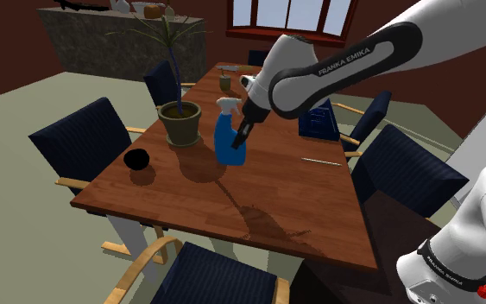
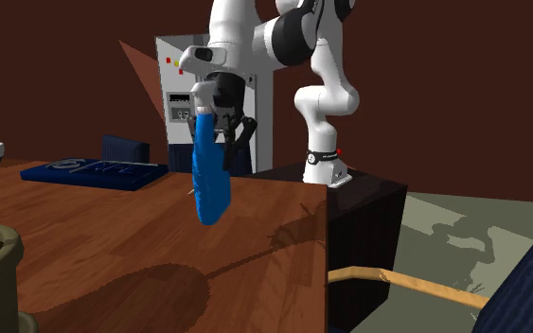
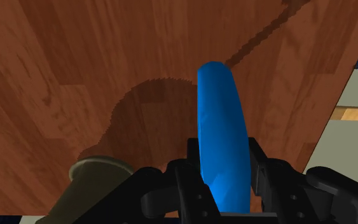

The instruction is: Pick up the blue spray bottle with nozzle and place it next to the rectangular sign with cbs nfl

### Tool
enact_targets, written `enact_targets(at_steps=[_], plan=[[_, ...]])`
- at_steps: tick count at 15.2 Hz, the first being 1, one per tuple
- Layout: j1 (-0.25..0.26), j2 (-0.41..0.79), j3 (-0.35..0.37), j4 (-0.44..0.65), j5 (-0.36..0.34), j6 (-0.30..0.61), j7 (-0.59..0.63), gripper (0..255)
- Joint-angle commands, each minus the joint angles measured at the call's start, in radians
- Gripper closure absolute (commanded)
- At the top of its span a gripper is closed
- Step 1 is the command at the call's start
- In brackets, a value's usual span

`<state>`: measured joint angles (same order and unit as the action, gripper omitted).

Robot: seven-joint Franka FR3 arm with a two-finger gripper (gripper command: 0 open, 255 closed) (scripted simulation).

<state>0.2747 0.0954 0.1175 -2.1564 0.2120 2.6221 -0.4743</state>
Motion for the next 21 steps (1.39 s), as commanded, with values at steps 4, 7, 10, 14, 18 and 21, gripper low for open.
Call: enact_targets(at_steps=[4, 7, 10, 14, 18, 21], plan=[[-0.003, -0.035, -0.004, 0.03, -0.01, -0.065, 0.011, 255], [-0.004, -0.054, -0.005, 0.05, -0.016, -0.103, 0.019, 255], [-0.005, -0.071, -0.007, 0.071, -0.022, -0.142, 0.027, 255], [-0.006, -0.09, -0.008, 0.104, -0.029, -0.193, 0.037, 255], [-0.007, -0.106, -0.009, 0.139, -0.035, -0.244, 0.046, 255], [-0.008, -0.116, -0.01, 0.168, -0.04, -0.283, 0.053, 255]])
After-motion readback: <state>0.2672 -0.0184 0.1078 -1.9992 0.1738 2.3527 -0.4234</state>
